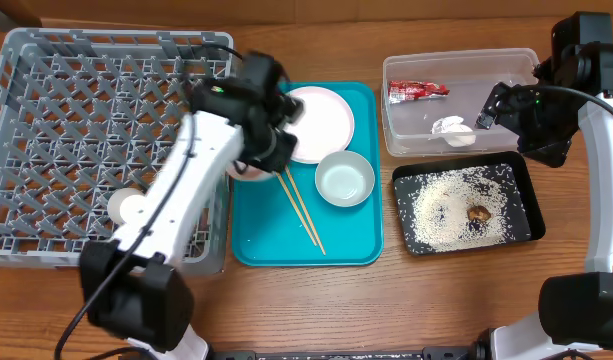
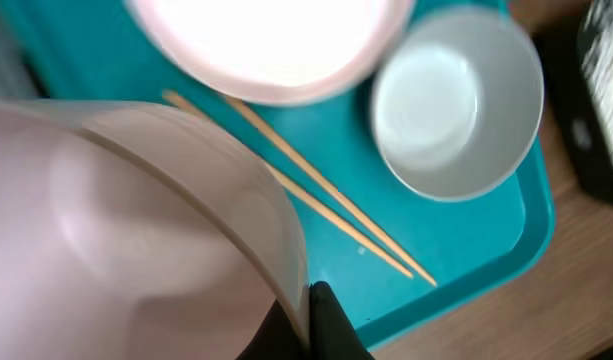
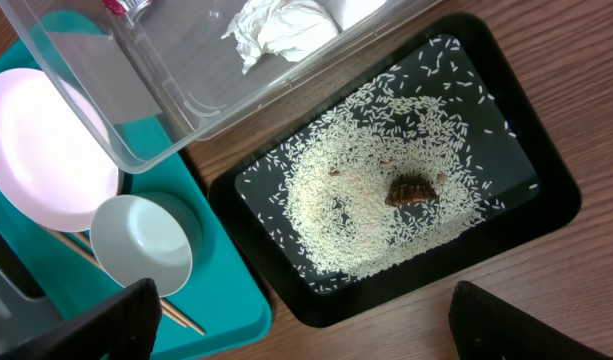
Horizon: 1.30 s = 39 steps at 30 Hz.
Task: Sort waste into correct bins and load items into the dishwasher
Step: 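Grasp the pink saucer with the left gripper and lift it, then lower the pink saucer into the dish rack and open the left gripper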
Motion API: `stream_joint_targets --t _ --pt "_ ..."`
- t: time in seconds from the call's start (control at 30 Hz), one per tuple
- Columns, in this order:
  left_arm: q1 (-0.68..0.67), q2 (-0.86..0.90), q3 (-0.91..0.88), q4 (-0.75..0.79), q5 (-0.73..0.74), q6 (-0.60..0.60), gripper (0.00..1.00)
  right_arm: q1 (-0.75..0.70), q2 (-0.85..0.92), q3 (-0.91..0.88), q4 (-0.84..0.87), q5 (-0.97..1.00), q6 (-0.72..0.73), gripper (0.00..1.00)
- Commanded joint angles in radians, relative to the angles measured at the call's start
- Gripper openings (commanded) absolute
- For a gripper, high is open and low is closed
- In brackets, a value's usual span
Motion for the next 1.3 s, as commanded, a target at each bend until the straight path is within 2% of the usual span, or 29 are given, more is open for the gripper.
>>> stream_joint_targets --t 0.0,0.23,0.37,0.47,0.7,0.9,1.27 --pt "0.126 -0.076 0.062 -0.002 0.113 0.068 0.04 0.001 -0.016 0.004 0.003 -0.005 0.001 0.94" --pt "0.422 -0.058 0.06 -0.025 0.542 0.278 0.04 0.001 -0.016 0.004 0.003 -0.005 0.001 0.94" --pt "0.539 -0.006 0.06 -0.064 0.721 0.362 0.04 0.001 -0.016 0.004 0.003 -0.005 0.001 0.94" --pt "0.6 0.047 0.06 -0.092 0.806 0.374 0.04 0.001 -0.016 0.004 0.003 -0.005 0.001 0.94" --pt "0.7 0.183 0.06 -0.156 0.898 0.394 0.04 0.001 -0.016 0.004 0.003 -0.005 0.001 0.94" --pt "0.735 0.267 0.06 -0.178 0.95 0.415 0.04 0.001 -0.016 0.004 0.003 -0.005 0.001 0.94" --pt "0.777 0.294 0.06 -0.241 0.974 0.441 0.04 0.001 -0.016 0.004 0.003 -0.005 0.001 0.94"
